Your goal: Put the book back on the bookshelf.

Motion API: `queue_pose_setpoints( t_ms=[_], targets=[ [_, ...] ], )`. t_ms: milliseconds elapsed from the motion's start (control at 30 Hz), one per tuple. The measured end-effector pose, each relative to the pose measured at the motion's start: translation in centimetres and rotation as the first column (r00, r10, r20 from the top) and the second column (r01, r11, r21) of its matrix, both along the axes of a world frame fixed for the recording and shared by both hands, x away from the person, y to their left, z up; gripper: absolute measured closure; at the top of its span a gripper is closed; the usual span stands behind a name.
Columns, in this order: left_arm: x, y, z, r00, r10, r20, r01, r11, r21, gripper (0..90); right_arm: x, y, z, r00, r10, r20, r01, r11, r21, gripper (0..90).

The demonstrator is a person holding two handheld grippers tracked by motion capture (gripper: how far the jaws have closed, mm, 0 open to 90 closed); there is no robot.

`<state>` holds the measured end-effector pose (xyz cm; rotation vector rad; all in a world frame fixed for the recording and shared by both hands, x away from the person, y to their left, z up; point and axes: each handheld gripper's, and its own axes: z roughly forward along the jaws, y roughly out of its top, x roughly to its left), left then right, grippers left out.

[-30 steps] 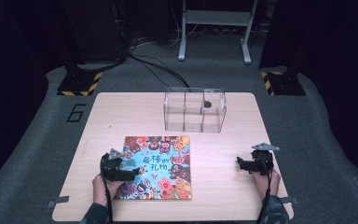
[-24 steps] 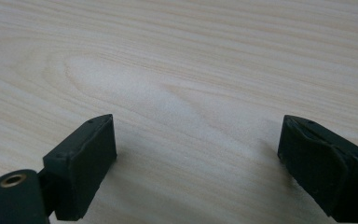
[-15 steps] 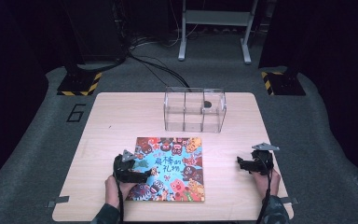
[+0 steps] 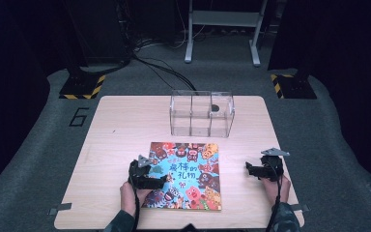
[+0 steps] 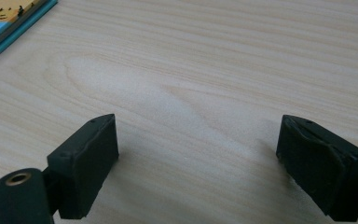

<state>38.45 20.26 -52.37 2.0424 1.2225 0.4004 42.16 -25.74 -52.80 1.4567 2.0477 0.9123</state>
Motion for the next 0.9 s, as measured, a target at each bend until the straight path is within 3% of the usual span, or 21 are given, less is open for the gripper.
queue_pose_setpoints(
  t_ms=[200, 233, 267, 300, 500, 533, 700, 733, 767, 800, 900],
  targets=[
    [0.0, -1.0, 0.1, 0.9999, -0.016, -0.007, 0.016, 0.9998, 0.012, 5.5, 0.0, 0.0, 0.0, 1.0, 0.001, 0.0, -0.001, 1.0, 0.0, 12.5],
    [0.0, -1.4, 0.0, 1.0, 0.005, -0.001, -0.005, 0.9999, -0.011, 5.5, 0.0, 0.0, 0.0, 1.0, 0.0, 0.0, 0.0, 1.0, 0.0, 12.5],
    [0.0, -1.3, 0.1, 0.9998, -0.017, -0.007, 0.017, 0.9998, 0.01, 5.5, 0.0, 0.0, 0.0, 1.0, 0.001, 0.001, -0.001, 1.0, 0.0, 12.5],
    [0.0, -1.6, 0.0, 0.9999, -0.013, 0.001, 0.013, 0.9999, 0.004, 5.5, 0.0, 0.0, 0.0, 1.0, 0.001, 0.001, -0.001, 1.0, 0.0, 12.5],
    [-0.1, -1.4, 0.2, 0.9998, -0.018, 0.005, 0.018, 0.9998, -0.009, 4.0, 0.0, 0.0, 0.0, 1.0, 0.001, 0.002, -0.001, 1.0, 0.0, 12.8],
    [-0.3, -0.8, 0.5, 0.9993, 0.009, 0.035, -0.009, 0.9999, -0.013, 0.8, 0.0, 0.0, 0.0, 1.0, -0.002, 0.002, 0.002, 1.0, 0.001, 12.9],
    [-0.4, 1.7, 0.8, 0.9959, 0.075, 0.05, -0.075, 0.9972, -0.002, 0.1, 0.0, 0.0, 0.0, 1.0, -0.004, 0.002, 0.004, 1.0, 0.003, 13.0],
    [-0.4, 3.2, 0.7, 0.9937, 0.105, 0.039, -0.105, 0.9944, 0.005, 0.1, 0.0, 0.0, 0.0, 1.0, -0.005, 0.004, 0.005, 1.0, 0.003, 13.2],
    [-0.4, 3.2, 0.7, 0.9937, 0.105, 0.039, -0.105, 0.9944, 0.005, 0.1, -0.1, 0.1, 0.0, 1.0, -0.009, 0.001, 0.009, 0.9999, 0.006, 13.3],
    [-0.3, 4.6, 0.5, 0.9899, 0.14, 0.024, -0.14, 0.9899, 0.02, 0.1, -0.1, 0.1, 0.0, 1.0, -0.009, -0.003, 0.009, 0.9999, 0.005, 13.8],
    [-0.3, 5.9, 0.3, 0.9834, 0.181, 0.014, -0.181, 0.9834, 0.008, 0.0, -0.1, 0.1, 0.0, 0.9998, -0.018, 0.003, 0.018, 0.9998, 0.014, 14.4]
  ],
)
